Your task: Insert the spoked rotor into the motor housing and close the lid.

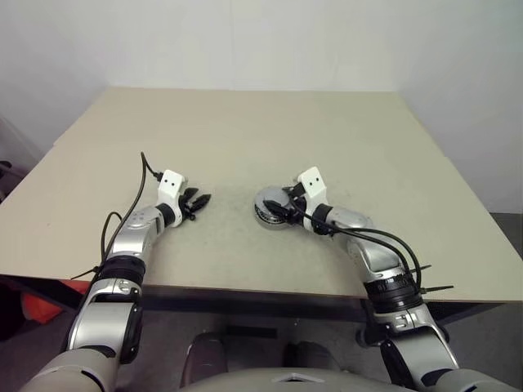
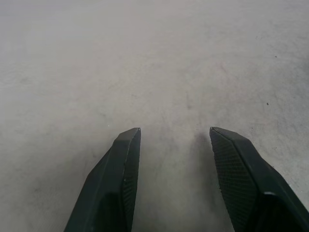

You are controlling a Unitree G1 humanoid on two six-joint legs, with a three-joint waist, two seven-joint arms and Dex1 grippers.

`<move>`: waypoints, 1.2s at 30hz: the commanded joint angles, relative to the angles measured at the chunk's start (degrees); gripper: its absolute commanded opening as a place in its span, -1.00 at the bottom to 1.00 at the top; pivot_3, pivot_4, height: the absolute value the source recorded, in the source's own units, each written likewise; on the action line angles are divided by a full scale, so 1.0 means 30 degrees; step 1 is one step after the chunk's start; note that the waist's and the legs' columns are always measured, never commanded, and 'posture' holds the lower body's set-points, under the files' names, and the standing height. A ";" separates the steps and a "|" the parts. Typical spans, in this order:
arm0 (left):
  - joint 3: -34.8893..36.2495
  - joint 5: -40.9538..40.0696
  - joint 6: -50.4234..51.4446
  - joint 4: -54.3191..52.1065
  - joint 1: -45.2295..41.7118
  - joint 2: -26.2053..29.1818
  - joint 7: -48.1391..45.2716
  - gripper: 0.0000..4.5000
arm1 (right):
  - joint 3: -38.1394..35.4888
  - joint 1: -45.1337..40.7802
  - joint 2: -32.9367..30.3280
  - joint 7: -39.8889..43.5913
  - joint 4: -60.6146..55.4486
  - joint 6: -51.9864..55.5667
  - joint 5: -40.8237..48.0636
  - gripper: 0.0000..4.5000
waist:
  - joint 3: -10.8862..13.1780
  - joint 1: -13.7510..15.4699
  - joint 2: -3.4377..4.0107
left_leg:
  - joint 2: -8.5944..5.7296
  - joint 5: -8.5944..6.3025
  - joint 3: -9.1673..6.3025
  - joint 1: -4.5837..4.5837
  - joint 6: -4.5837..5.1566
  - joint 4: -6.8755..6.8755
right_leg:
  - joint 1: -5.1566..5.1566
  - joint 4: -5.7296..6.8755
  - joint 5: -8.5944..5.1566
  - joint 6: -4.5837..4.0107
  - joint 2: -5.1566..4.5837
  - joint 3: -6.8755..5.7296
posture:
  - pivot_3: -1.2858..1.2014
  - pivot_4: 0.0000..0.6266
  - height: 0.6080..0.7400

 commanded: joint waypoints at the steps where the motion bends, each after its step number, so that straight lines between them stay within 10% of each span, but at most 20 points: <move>1: 0.0008 0.0001 -0.0163 -0.0672 -0.0142 0.0137 -0.0046 0.08 | -0.0223 0.0066 0.0016 0.0477 -0.1282 -0.0770 0.0534 0.37 | 0.0000 0.0001 0.0000 | 0.0000 -0.0001 0.0000 0.0001 0.0001 0.0000 | 0.0000 0.0000 0.0000 0.0000 0.0000 0.0000 | 0.03 -1.00 1.00; 36: 0.0013 0.0003 -0.0096 -0.0812 -0.0035 0.0208 -0.0107 0.08 | -0.1271 0.0168 -0.0940 0.1919 -0.0726 -0.2278 0.1292 0.37 | 0.0002 0.0027 -0.0004 | -0.0001 -0.0011 0.0001 -0.0006 0.0021 0.0015 | 0.0007 -0.0003 0.0000 -0.0002 -0.0002 -0.0001 | 0.03 -1.00 1.00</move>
